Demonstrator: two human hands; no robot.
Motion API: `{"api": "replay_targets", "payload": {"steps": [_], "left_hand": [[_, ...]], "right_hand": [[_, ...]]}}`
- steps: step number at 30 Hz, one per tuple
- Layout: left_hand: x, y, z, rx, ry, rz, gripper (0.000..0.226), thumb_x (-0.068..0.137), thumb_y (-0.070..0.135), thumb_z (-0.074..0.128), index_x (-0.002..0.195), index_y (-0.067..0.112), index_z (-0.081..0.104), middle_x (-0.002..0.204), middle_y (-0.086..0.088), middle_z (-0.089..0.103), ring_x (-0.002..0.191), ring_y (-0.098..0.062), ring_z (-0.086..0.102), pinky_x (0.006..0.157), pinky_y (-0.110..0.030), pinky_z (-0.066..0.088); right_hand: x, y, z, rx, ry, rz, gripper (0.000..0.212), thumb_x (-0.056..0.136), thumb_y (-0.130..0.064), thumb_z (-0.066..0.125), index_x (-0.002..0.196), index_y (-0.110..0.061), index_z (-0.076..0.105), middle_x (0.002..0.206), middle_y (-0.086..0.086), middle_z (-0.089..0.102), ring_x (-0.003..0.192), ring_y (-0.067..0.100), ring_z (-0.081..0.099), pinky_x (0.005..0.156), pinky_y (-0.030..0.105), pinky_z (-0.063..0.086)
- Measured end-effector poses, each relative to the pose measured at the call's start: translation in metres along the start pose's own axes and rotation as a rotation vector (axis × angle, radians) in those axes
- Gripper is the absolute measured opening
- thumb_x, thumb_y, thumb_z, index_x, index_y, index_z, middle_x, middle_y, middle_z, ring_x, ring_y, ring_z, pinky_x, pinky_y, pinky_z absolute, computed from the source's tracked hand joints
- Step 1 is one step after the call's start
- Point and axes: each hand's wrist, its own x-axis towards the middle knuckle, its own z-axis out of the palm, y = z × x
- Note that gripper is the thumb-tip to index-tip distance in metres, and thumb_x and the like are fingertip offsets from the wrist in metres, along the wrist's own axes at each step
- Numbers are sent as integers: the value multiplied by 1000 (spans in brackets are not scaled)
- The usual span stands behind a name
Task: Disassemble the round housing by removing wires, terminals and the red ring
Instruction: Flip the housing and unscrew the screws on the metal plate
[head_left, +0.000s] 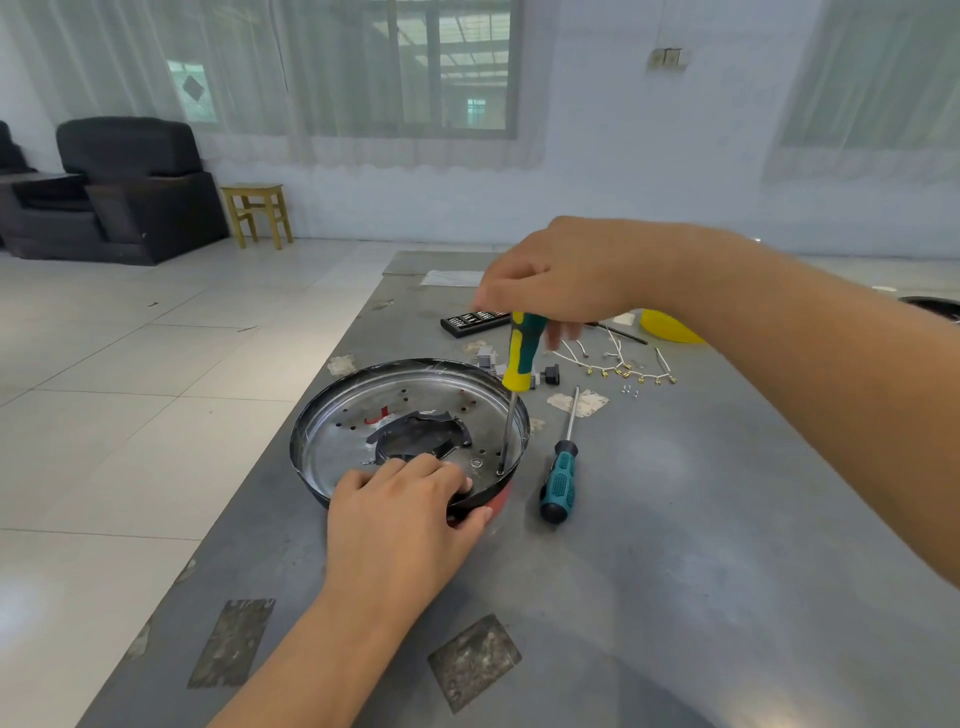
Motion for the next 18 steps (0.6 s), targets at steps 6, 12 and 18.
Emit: {"api": "replay_targets", "payload": {"steps": [6, 12, 18], "left_hand": [[1, 0, 3, -4, 13, -10, 28, 74, 61, 77, 83, 35, 74, 78, 14, 70, 76, -16, 70, 69, -34, 44], [0, 0, 3, 1, 27, 3, 25, 76, 58, 78, 82, 34, 74, 78, 13, 69, 75, -16, 69, 67, -32, 39], [0, 2, 1, 7, 5, -10, 26, 79, 59, 73, 85, 34, 73, 80, 13, 69, 79, -15, 70, 71, -34, 44]], "right_hand": [[2, 4, 4, -317, 114, -81, 24, 99, -57, 46, 103, -33, 52, 77, -7, 55, 73, 15, 55, 61, 33, 38], [-2, 3, -4, 74, -67, -34, 12, 94, -33, 58, 103, -28, 64, 68, -24, 69, 54, 0, 66, 50, 16, 48], [-2, -3, 2, -183, 89, -132, 20, 91, -49, 49, 90, -33, 62, 69, -17, 67, 64, 0, 59, 54, 19, 38]]}}
